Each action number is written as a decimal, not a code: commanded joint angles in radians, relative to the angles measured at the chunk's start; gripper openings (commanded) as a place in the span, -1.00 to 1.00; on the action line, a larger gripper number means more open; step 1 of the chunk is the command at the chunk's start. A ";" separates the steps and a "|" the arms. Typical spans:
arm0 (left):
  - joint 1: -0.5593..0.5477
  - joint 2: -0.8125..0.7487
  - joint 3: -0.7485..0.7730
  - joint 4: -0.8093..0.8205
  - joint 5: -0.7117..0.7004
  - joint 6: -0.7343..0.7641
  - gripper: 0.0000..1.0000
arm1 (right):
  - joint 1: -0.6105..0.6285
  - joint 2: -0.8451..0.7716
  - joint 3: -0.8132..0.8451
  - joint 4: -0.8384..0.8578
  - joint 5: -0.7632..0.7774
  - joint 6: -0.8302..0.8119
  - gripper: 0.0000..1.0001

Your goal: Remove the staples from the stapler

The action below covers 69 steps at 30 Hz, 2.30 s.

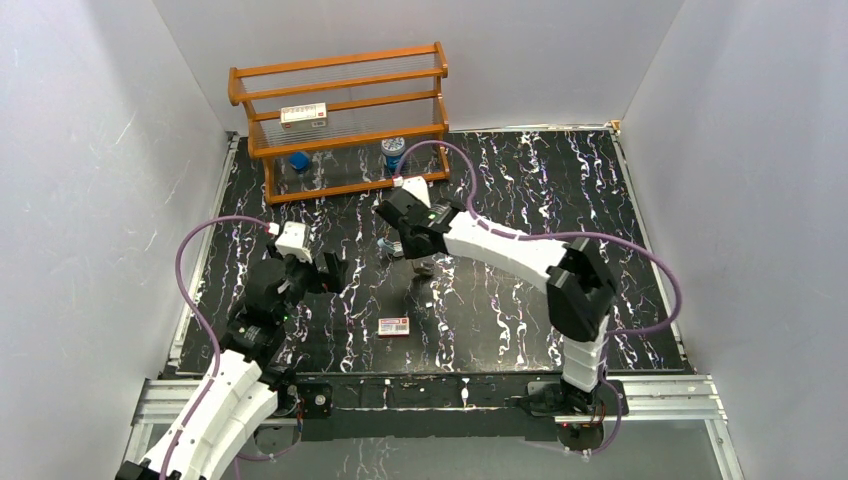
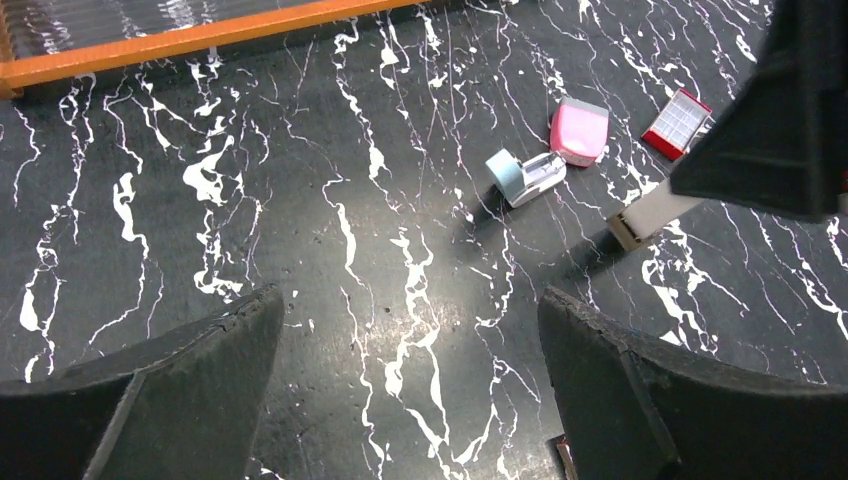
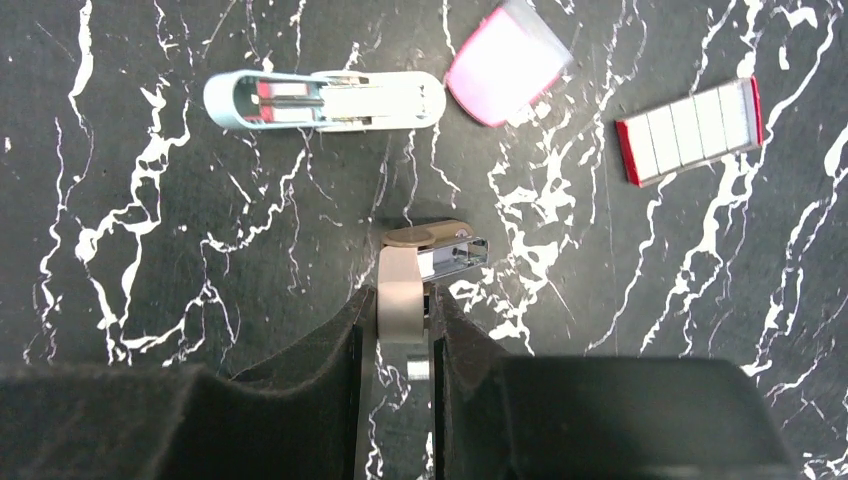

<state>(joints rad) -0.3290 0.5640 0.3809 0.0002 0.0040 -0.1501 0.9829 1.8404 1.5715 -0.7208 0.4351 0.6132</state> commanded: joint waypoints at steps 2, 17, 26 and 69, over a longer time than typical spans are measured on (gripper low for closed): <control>0.005 0.036 0.042 0.013 -0.035 0.009 0.87 | 0.038 0.103 0.150 -0.049 0.114 -0.070 -0.66; 0.005 0.021 0.049 0.006 -0.105 0.026 0.87 | 0.091 0.276 0.327 -0.132 0.204 -0.073 -0.62; 0.005 0.022 0.050 -0.017 -0.114 0.024 0.87 | 0.102 0.325 0.386 -0.129 0.257 -0.084 -0.57; 0.005 0.083 0.069 -0.041 -0.055 0.033 0.86 | -0.479 -0.081 -0.101 0.126 -0.234 -0.278 0.86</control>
<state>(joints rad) -0.3290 0.6365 0.4072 -0.0540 -0.0814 -0.1295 0.5194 1.6798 1.3563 -0.6399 0.3519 0.4610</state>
